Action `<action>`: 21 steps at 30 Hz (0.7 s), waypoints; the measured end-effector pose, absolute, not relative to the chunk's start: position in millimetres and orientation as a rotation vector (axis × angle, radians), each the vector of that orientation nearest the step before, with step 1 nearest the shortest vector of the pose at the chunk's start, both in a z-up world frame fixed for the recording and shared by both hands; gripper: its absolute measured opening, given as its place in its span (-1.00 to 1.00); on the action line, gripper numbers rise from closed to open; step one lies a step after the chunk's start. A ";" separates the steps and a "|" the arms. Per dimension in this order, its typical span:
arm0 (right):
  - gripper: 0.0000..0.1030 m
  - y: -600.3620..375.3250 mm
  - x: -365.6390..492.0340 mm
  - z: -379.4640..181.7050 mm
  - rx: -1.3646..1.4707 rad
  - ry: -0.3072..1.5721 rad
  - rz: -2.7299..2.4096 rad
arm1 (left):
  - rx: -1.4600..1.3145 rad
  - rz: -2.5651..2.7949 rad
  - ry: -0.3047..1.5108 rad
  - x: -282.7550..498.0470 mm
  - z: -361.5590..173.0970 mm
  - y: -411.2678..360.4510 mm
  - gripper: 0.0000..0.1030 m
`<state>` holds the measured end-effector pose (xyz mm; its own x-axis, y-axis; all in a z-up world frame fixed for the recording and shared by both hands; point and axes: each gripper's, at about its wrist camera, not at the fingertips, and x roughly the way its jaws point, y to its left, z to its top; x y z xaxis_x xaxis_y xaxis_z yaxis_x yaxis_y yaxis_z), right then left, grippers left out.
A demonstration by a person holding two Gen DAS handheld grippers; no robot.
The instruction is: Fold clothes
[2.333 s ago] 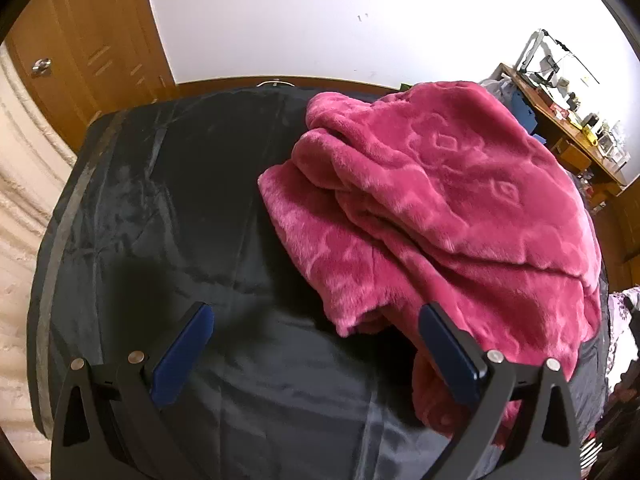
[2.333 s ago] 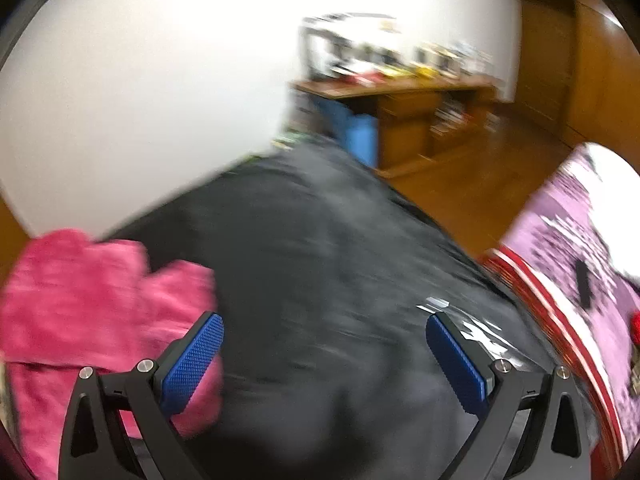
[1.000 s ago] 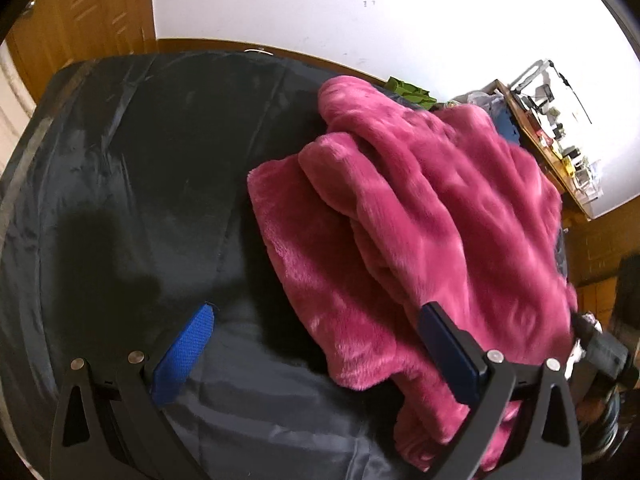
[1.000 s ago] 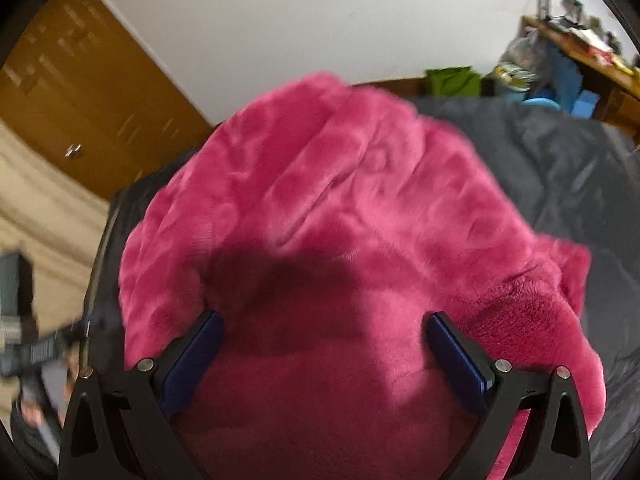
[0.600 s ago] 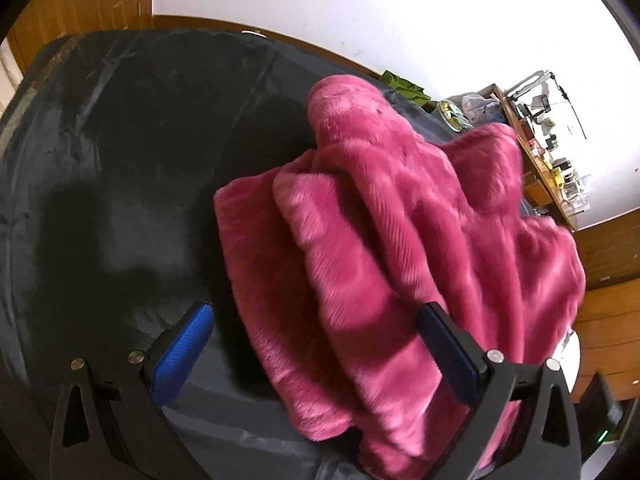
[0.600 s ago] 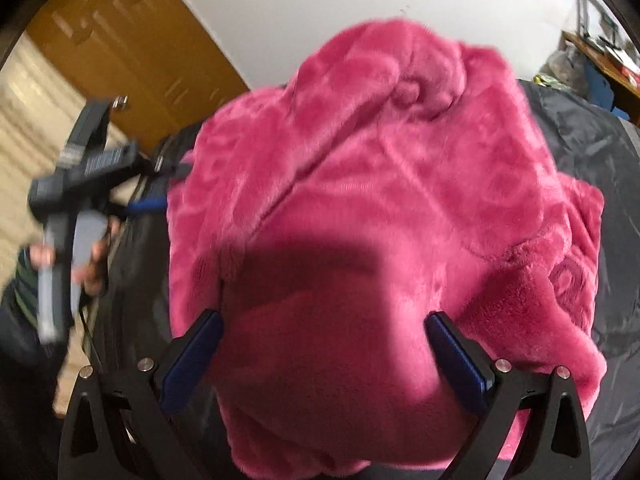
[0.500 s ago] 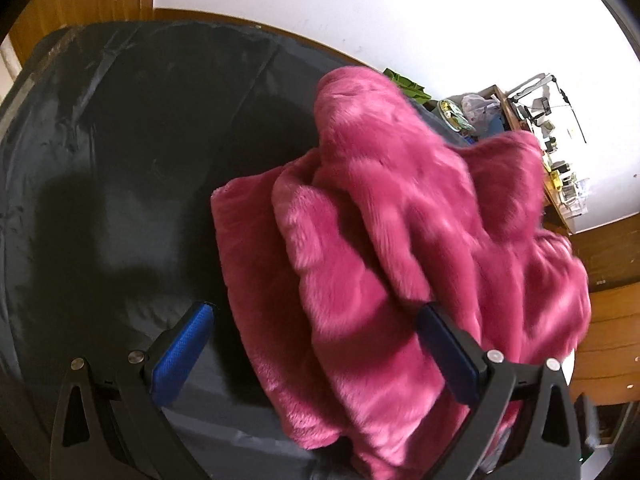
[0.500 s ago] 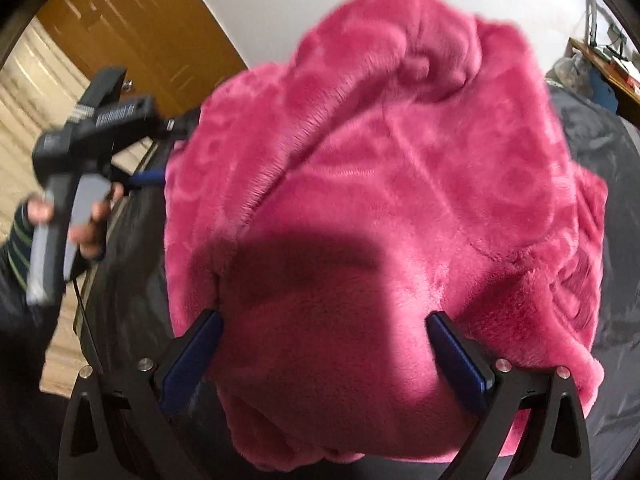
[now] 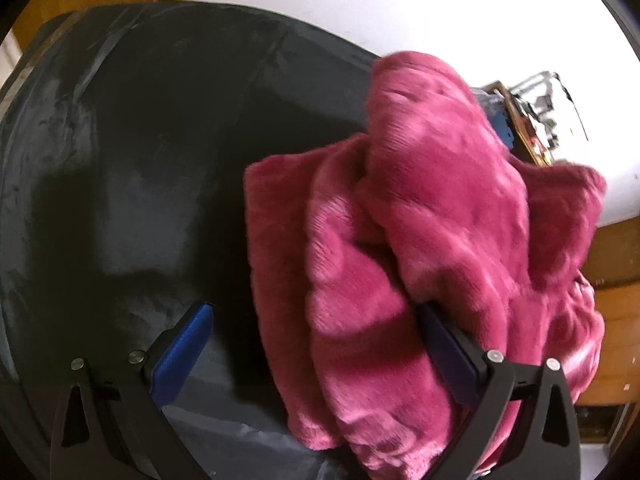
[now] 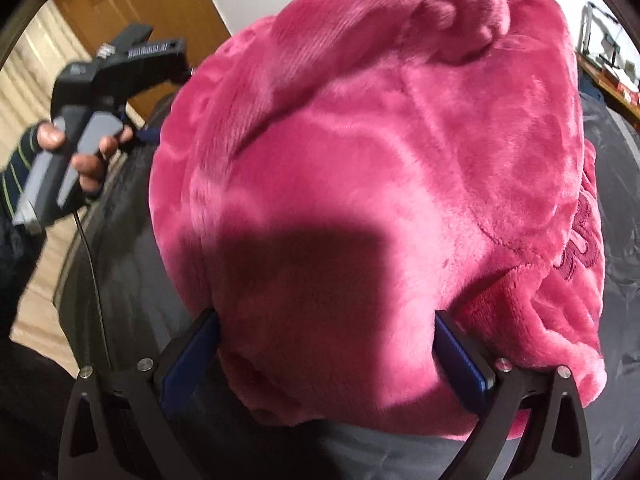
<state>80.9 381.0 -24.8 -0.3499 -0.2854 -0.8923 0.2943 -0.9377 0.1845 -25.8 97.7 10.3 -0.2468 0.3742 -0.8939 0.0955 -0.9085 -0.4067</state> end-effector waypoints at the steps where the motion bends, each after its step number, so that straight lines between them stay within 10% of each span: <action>1: 1.00 373.7 85.2 -31.2 1.561 0.127 -2.329 | -1.764 2.262 -0.555 -21.1 17.9 105.0 0.99; 3: 1.00 362.4 96.6 -40.3 1.553 0.305 -2.357 | -1.672 2.247 -0.499 -11.0 35.6 121.6 0.99; 21: 1.00 412.3 102.9 -45.6 1.596 -0.079 -2.289 | -1.450 2.098 0.072 51.4 36.1 274.7 0.99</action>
<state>102.9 412.3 -45.6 -0.3058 -0.3126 -0.8993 0.2497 -0.9378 0.2410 51.4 274.7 36.1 -0.2399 0.4283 -0.8712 -0.4871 -0.8294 -0.2736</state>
